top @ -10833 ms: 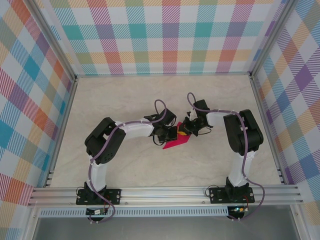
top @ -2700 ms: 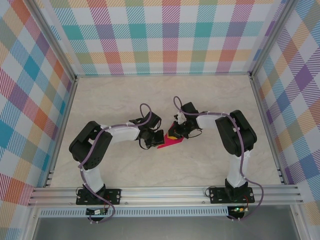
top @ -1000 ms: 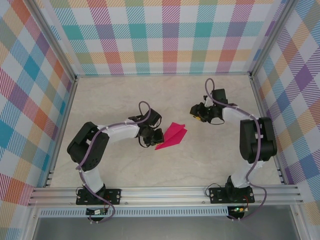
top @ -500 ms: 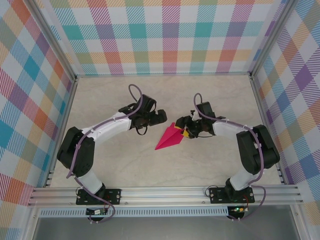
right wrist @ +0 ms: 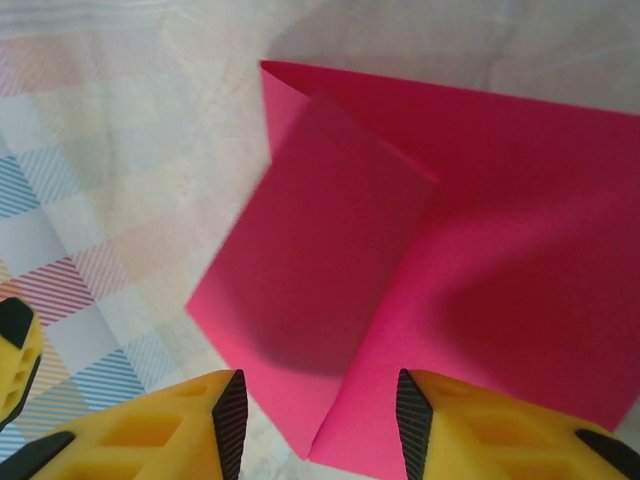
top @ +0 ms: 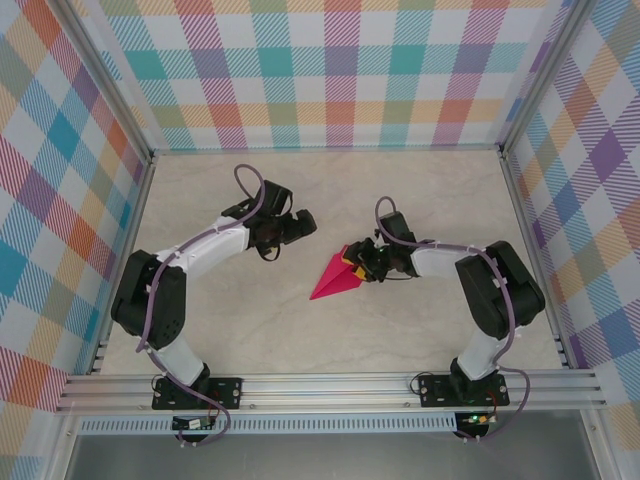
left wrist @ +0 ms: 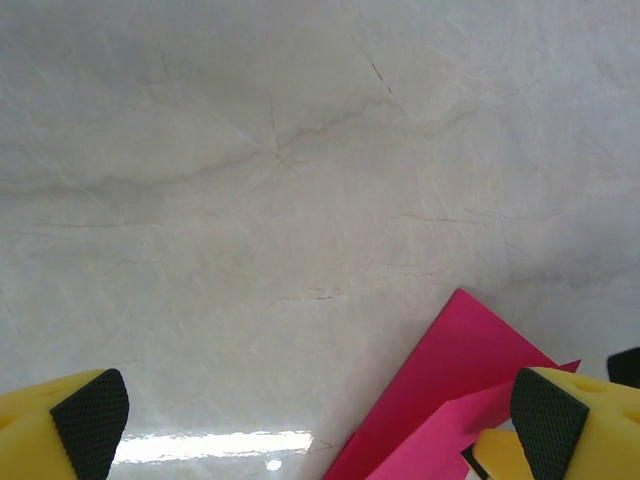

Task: Fold a paper plane with a square sheet of paper (pick it up from the middle)
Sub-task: Pick up the paper from the center of the table.

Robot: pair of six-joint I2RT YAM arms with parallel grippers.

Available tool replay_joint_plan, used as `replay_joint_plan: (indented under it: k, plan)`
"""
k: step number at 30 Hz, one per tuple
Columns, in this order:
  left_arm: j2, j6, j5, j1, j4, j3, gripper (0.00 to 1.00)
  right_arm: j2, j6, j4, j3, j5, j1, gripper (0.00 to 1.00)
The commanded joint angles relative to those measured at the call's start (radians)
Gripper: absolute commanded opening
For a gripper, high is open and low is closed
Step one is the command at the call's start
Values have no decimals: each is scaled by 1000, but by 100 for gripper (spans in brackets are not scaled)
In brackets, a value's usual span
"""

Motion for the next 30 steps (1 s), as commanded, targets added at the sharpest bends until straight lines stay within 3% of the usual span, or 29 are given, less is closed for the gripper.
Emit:
replay_joint_plan:
  k: [1,10,18,20,24,30]
  plan:
    - [11,-15,47,16,7,14,100,25,26,41,25,10,11,46]
    - [1,-19,129,45,45,-13,100,69,4,206,20,-33,34,38]
    - [-41,-9,289,104,83,-65,100,44,-62,281,22,-38,33,12]
    - [-61,-15,349,122,108,-89,100,5,-87,277,34,-58,23,9]
    - [-122,-61,477,143,221,-145,100,-65,-120,279,98,-193,-29,8]
    - [-172,-207,637,143,475,-235,100,-65,-28,307,234,-398,-119,9]
